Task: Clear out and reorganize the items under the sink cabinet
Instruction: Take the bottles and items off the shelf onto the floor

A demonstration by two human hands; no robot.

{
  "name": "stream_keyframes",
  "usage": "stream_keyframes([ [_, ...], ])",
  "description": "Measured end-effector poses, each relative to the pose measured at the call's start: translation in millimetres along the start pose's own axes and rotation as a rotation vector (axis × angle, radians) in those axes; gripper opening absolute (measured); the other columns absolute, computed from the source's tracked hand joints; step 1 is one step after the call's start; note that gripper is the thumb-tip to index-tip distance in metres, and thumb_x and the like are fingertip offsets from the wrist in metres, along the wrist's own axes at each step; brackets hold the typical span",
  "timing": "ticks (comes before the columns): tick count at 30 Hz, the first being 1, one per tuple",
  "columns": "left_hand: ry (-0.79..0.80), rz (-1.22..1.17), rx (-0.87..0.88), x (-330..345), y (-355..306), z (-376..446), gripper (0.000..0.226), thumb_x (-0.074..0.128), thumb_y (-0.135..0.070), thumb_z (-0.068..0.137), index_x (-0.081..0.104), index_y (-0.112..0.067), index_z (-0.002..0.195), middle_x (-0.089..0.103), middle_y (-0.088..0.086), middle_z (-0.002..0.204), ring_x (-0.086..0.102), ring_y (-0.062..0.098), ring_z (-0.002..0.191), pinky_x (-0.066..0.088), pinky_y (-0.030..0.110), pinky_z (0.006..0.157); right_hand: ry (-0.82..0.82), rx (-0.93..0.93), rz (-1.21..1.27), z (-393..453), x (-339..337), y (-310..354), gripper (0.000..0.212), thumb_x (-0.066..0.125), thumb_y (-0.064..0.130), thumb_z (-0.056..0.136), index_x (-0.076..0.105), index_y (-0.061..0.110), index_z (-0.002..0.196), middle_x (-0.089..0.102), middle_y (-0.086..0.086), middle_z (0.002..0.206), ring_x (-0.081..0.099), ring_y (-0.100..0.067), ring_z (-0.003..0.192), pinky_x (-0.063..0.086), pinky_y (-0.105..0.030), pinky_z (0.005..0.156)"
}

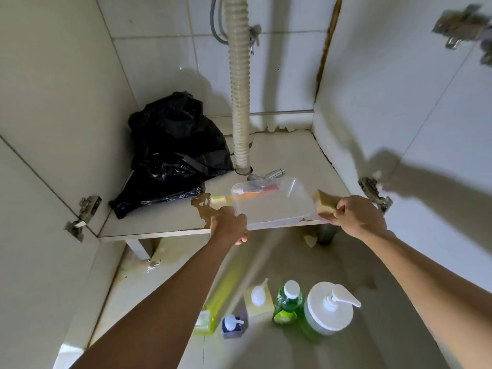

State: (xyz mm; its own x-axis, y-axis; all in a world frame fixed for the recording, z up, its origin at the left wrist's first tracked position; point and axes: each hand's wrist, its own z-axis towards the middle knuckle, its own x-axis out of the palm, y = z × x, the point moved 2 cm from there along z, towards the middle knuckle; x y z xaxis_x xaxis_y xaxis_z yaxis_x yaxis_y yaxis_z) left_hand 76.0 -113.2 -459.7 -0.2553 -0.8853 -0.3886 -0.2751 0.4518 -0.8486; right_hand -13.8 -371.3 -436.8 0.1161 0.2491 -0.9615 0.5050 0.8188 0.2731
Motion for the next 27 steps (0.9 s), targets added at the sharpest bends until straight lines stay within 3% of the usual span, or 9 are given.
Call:
stream_keyframes([
  [4, -0.01, 0.077, 0.045, -28, 5, -44, 0.024, 0.042, -0.005, 0.087, 0.054, -0.005, 0.108, 0.063, 0.017, 0.068, 0.053, 0.019, 0.04, 0.043, 0.02, 0.042, 0.072, -0.011, 0.001, -49, -38, 11, 0.014, 0.058, 0.016, 0.082, 0.071, 0.015, 0.082, 0.066, -0.005, 0.081, 0.056, -0.016, 0.059, 0.044, -0.023, 0.055],
  [7, -0.008, 0.114, 0.06, -49, 15, -76, 0.018, 0.046, -0.005, 0.087, 0.055, -0.003, 0.102, 0.067, 0.021, 0.072, 0.053, 0.018, 0.037, 0.043, 0.021, 0.041, 0.159, -0.054, 0.085, -96, -60, 15, 0.011, 0.063, 0.019, 0.081, 0.067, 0.013, 0.073, 0.064, -0.006, 0.076, 0.06, -0.021, 0.067, 0.043, -0.026, 0.055],
  [9, 0.066, 0.086, 0.002, -58, 27, -97, 0.012, 0.048, -0.001, 0.087, 0.053, -0.004, 0.098, 0.064, 0.021, 0.067, 0.05, 0.019, 0.034, 0.041, 0.021, 0.041, 0.262, -0.094, 0.043, -126, -67, 13, 0.013, 0.064, 0.018, 0.08, 0.066, 0.012, 0.068, 0.063, -0.008, 0.075, 0.059, -0.022, 0.074, 0.04, -0.027, 0.058],
  [12, 0.214, 0.169, -0.071, -66, 49, -134, 0.003, 0.05, -0.001, 0.09, 0.052, -0.001, 0.092, 0.061, 0.018, 0.063, 0.052, 0.016, 0.03, 0.04, 0.017, 0.036, 0.415, -0.118, 0.023, -167, -68, 12, 0.021, 0.064, 0.015, 0.079, 0.059, 0.014, 0.06, 0.058, -0.004, 0.068, 0.052, -0.014, 0.066, 0.036, -0.024, 0.056],
  [15, 0.356, 0.299, -0.136, -68, 79, -167, 0.009, 0.048, -0.005, 0.091, 0.053, -0.001, 0.085, 0.064, 0.015, 0.068, 0.057, 0.018, 0.045, 0.044, 0.019, 0.045, 0.586, -0.156, 0.034, -194, -62, 14, 0.019, 0.062, 0.011, 0.079, 0.059, 0.016, 0.061, 0.058, 0.002, 0.063, 0.053, -0.009, 0.058, 0.037, -0.02, 0.054],
  [18, 0.538, 0.458, -0.243, -60, 113, -189, 0.014, 0.044, -0.01, 0.093, 0.055, -0.002, 0.095, 0.065, 0.007, 0.071, 0.06, 0.015, 0.056, 0.047, 0.021, 0.055, 0.717, -0.184, -0.089, -210, -40, 12, 0.01, 0.061, 0.016, 0.08, 0.068, 0.011, 0.075, 0.063, -0.002, 0.074, 0.055, -0.014, 0.066, 0.04, -0.023, 0.059],
  [21, 0.626, 0.581, -0.296, -41, 147, -195, 0.018, 0.044, -0.013, 0.093, 0.058, -0.003, 0.094, 0.066, 0.006, 0.071, 0.062, 0.011, 0.056, 0.049, 0.02, 0.057, 0.78, -0.133, -0.15, -218, -1, 1, 0.016, 0.062, 0.02, 0.078, 0.071, 0.009, 0.084, 0.063, -0.004, 0.071, 0.051, -0.017, 0.06, 0.039, -0.025, 0.055],
  [24, 0.628, 0.598, -0.332, -18, 177, -197, 0.023, 0.042, -0.011, 0.09, 0.058, 0.0, 0.077, 0.071, 0.014, 0.079, 0.061, 0.013, 0.05, 0.049, 0.02, 0.053, 0.767, 0.011, -0.15, -231, 45, -22, 0.018, 0.062, 0.018, 0.075, 0.058, 0.013, 0.059, 0.055, -0.001, 0.054, 0.042, -0.014, 0.044, 0.031, -0.02, 0.044],
  [27, 0.544, 0.535, -0.308, 4, 194, -200, 0.017, 0.043, -0.005, 0.086, 0.054, -0.001, 0.074, 0.071, 0.016, 0.074, 0.059, 0.017, 0.047, 0.049, 0.021, 0.047, 0.638, 0.158, -0.095, -243, 92, -57, 0.012, 0.067, 0.02, 0.074, 0.061, 0.013, 0.066, 0.063, -0.007, 0.071, 0.063, -0.02, 0.067, 0.041, -0.021, 0.051],
])
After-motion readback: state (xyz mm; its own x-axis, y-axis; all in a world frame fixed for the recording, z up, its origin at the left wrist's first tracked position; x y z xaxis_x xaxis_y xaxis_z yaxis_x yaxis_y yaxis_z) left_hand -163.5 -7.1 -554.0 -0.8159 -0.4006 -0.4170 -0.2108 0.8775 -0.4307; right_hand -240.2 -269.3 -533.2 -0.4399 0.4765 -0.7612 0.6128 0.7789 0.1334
